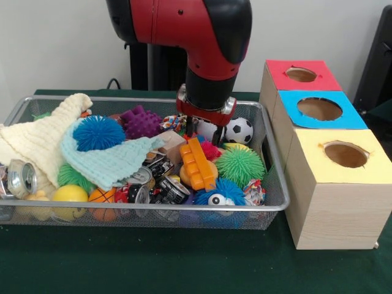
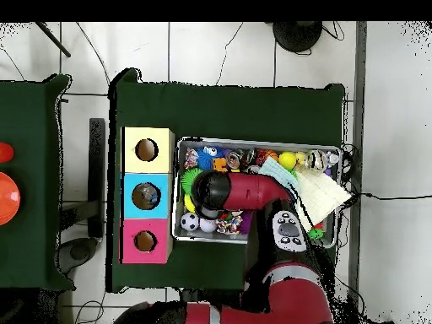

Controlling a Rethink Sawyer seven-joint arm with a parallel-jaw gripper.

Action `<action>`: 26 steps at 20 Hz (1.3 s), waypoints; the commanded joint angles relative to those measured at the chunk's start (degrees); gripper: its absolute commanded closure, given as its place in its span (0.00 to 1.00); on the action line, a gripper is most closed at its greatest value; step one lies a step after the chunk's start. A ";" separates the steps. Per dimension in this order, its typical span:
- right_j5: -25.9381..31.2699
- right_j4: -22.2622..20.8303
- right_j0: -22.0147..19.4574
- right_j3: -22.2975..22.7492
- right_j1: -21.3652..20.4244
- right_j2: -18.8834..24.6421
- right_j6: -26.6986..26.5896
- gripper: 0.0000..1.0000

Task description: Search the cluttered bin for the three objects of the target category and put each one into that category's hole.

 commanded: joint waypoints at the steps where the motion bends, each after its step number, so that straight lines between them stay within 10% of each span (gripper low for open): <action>1: -5.50 -1.20 0.05 2.54 4.32 3.09 3.74 0.00; 14: -16.39 -3.42 1.81 -3.17 14.65 0.55 5.10 0.00; 23: -17.00 -1.91 1.47 -2.71 14.47 1.81 4.66 0.00; 24: -17.30 -1.86 1.47 -2.60 14.32 1.94 4.70 1.00; 26: -15.34 -0.87 2.64 -2.67 13.43 0.76 6.43 1.00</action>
